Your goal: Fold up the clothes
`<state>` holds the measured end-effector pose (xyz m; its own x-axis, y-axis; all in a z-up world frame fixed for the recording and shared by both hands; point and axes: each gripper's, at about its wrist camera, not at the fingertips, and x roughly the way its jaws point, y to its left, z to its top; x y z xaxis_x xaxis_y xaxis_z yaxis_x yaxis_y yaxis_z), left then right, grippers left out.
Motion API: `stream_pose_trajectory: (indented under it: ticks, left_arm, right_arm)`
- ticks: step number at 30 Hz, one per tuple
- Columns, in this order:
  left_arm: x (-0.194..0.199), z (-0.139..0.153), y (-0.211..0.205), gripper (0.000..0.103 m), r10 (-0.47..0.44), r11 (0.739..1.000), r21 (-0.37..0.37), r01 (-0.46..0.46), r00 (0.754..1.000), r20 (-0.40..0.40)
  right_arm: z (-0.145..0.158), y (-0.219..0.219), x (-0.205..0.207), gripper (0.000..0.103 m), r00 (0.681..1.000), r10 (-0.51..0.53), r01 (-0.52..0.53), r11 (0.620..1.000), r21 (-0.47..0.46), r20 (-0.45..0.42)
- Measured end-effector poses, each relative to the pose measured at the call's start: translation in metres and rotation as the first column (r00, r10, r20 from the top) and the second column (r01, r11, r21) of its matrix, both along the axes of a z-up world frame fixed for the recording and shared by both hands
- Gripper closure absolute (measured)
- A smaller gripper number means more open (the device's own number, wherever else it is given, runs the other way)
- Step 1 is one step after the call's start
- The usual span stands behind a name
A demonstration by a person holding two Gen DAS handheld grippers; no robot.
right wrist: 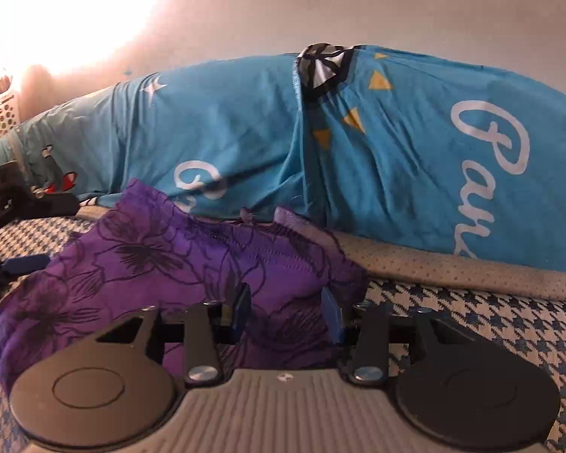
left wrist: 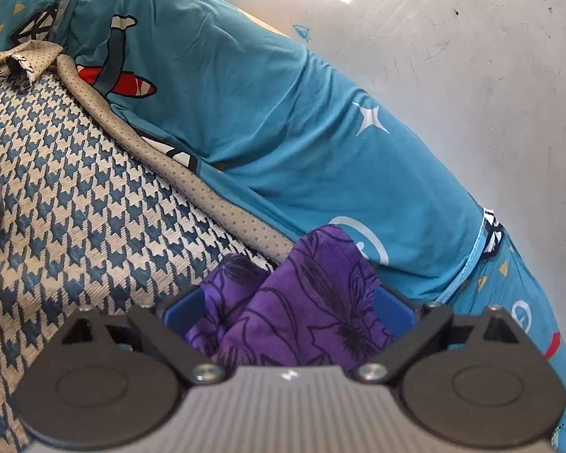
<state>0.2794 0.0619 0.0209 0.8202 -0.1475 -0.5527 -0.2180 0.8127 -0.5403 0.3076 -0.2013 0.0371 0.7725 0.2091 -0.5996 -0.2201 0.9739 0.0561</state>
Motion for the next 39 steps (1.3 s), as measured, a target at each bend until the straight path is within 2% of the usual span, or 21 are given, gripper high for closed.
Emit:
stream_pose_trajectory:
  ticks: [6,9,11,14,16,18,20,24,27,29,31,34,39]
  left_arm:
    - [0.0,0.002,0.012,0.007,0.031,0.998,0.058,-0.03,0.999,-0.021]
    - [0.0,0.006,0.028,0.007,0.054,0.998,0.036,-0.053,0.998,-0.031]
    - [0.001,0.007,0.037,0.007,0.049,0.999,0.015,-0.048,0.998,-0.044]
    - [-0.006,0.011,0.042,0.007,0.034,0.999,0.037,-0.032,0.998,-0.047]
    - [-0.012,0.015,0.046,0.007,0.023,0.999,0.048,-0.021,0.999,-0.043]
    - [-0.023,0.019,0.051,0.007,0.006,1.0,0.028,-0.005,0.999,-0.034]
    - [-0.031,0.022,0.052,0.007,-0.026,1.0,0.016,0.027,0.999,-0.037]
    - [-0.046,0.024,0.045,0.007,-0.079,0.994,0.074,0.084,0.995,-0.067]
    - [-0.058,0.023,0.042,0.007,-0.09,0.99,0.098,0.098,0.993,-0.077]
    - [-0.062,0.022,0.042,0.007,-0.105,0.989,0.097,0.113,0.991,-0.084]
    - [-0.066,0.021,0.041,0.007,-0.126,0.984,0.113,0.137,0.987,-0.097]
    - [-0.071,0.02,0.041,0.007,-0.139,0.977,0.146,0.153,0.985,-0.103]
    - [-0.072,0.014,0.045,0.007,-0.154,0.97,0.169,0.174,0.98,-0.124]
  right_arm:
    - [-0.011,-0.004,0.016,0.061,0.989,-0.147,0.147,0.989,0.013,-0.018]
    - [0.0,-0.023,0.017,0.059,0.977,-0.203,0.209,0.967,0.144,-0.061]
    - [0.01,-0.033,0.013,0.059,0.976,-0.209,0.218,0.956,0.194,-0.068]
    - [0.024,-0.035,0.003,0.058,0.976,-0.211,0.218,0.958,0.185,-0.056]
    - [0.028,-0.041,-0.005,0.057,0.975,-0.206,0.218,0.952,0.215,-0.077]
    - [0.03,-0.048,-0.018,0.056,0.973,-0.201,0.226,0.936,0.269,-0.115]
    - [0.03,-0.054,-0.032,0.054,0.968,-0.203,0.239,0.921,0.307,-0.146]
    - [0.023,-0.065,-0.069,0.05,0.959,-0.193,0.261,0.888,0.379,-0.207]
    - [0.013,-0.071,-0.088,0.049,0.935,-0.204,0.315,0.854,0.413,-0.29]
    - [0.01,-0.07,-0.093,0.05,0.934,-0.177,0.308,0.839,0.448,-0.311]
    - [0.009,-0.063,-0.095,0.05,0.94,-0.127,0.271,0.843,0.465,-0.317]
    - [0.006,-0.047,-0.096,0.05,0.943,-0.095,0.227,0.885,0.406,-0.32]
    - [0.006,-0.033,-0.102,0.05,0.949,-0.035,0.159,0.913,0.377,-0.314]
